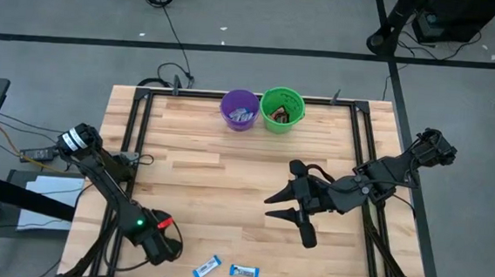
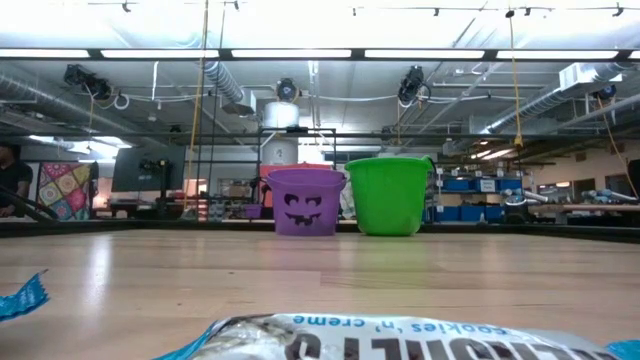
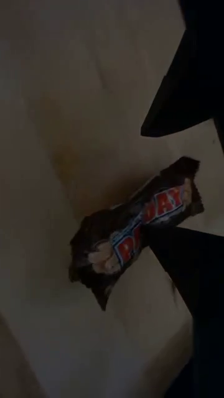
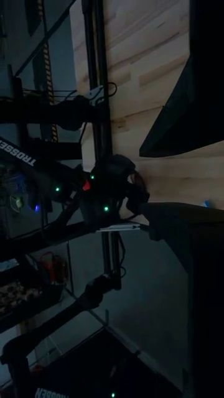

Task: Sort candy by brand, put in halloween buckets
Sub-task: Put the brown chocolate bar into the green bucket

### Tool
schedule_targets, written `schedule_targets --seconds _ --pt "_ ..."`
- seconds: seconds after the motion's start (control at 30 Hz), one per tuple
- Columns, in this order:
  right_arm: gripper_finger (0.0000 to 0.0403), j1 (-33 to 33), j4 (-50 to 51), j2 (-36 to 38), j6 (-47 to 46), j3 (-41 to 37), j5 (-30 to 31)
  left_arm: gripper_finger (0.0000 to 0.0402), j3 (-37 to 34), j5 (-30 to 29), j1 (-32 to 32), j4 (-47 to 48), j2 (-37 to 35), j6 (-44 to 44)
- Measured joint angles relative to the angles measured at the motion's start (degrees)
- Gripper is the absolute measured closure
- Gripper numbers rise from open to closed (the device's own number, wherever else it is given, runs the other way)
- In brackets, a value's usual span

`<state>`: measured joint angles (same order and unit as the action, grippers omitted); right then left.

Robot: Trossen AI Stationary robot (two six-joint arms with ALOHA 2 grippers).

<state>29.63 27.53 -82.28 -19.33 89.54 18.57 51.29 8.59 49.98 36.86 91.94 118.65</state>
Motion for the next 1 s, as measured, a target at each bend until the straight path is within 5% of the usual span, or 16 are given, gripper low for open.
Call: schedule_targets --seconds 0.57,1.0 --pt "0.0264 -0.1 -0.1 0.0 0.3 0.0 0.0 0.0164 -5.0 2.5 0.0 -7.0 0.0 -1.2" --pt "0.0264 -0.4 -0.5 0.0 2.5 0.0 1.3 0.0307 -5.1 2.5 0.0 -10.9 0.0 -4.4"
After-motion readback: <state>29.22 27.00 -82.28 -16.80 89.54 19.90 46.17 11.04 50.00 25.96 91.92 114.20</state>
